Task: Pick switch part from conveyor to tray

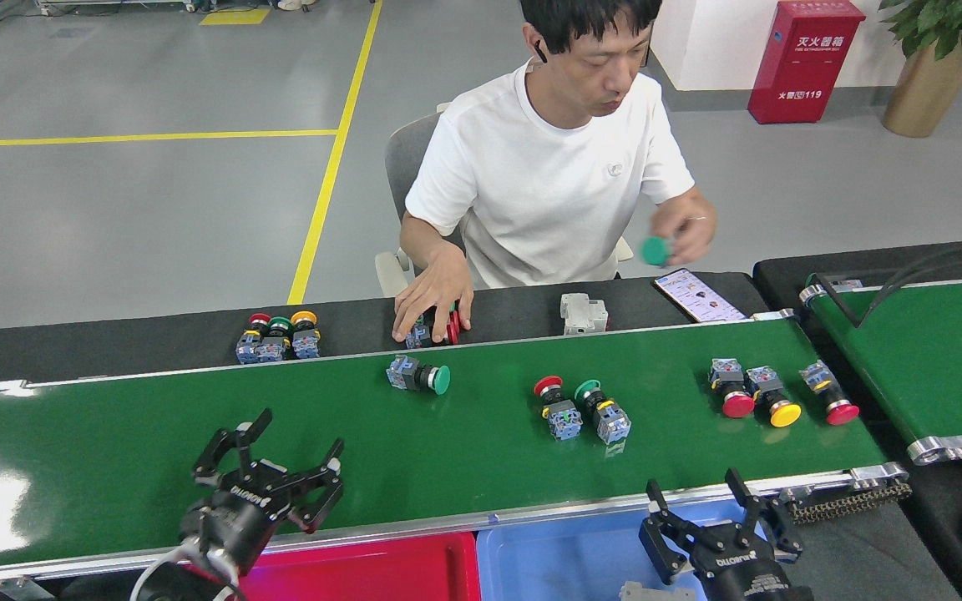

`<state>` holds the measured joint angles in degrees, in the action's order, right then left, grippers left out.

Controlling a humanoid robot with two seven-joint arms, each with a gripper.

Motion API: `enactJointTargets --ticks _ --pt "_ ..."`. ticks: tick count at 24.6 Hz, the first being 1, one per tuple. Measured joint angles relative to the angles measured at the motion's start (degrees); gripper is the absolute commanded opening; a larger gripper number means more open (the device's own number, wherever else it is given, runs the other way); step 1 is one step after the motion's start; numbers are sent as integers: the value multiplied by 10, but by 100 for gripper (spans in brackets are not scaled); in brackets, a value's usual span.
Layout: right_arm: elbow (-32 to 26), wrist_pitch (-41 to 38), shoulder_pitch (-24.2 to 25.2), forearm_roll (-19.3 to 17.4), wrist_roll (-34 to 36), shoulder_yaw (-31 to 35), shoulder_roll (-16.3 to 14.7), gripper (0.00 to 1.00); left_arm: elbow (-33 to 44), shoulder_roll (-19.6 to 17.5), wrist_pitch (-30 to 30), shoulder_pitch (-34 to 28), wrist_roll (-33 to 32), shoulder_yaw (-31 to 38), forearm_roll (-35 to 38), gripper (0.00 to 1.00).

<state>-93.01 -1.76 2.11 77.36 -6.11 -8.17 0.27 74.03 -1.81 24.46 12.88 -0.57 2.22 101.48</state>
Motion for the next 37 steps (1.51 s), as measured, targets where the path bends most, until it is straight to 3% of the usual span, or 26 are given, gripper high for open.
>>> enactJointTargets --ticks 4,11,15,18,20,21,22,24,27,32,37 --pt "89 10 -76 2 -3 -39 15 98 -87 4 -22 60 -1 -22 2 100" --pt "231 42 -185 3 -3 -102 58 94 -164 12 -46 121 -1 -41 3 100" --pt "261 50 -202 3 -4 -134 62 64 -205 12 -56 154 -2 -49 3 100" --pt "267 54 -202 2 -7 -152 57 26 -238 12 -57 176 -2 -49 3 94" --pt "267 38 -202 1 -3 -158 47 10 -257 11 -57 180 -1 -49 3 90" --pt "267 28 -202 0 -1 -159 43 8 -265 11 -57 180 0 -49 3 88" --pt "267 15 -203 -1 4 -159 41 5 -274 9 -59 180 1 -49 3 85" --pt "267 -5 -203 -2 6 -159 40 4 -283 0 -60 183 6 -48 -1 59" --pt "267 -19 -203 -4 7 -159 40 2 -287 -11 -53 182 15 -46 -3 7" --pt "254 -37 -202 -10 7 -157 40 2 -267 -33 -41 162 17 -34 -68 0" --pt "160 -70 -163 -52 8 -156 -9 3 -108 -79 -34 56 18 -26 -141 1"
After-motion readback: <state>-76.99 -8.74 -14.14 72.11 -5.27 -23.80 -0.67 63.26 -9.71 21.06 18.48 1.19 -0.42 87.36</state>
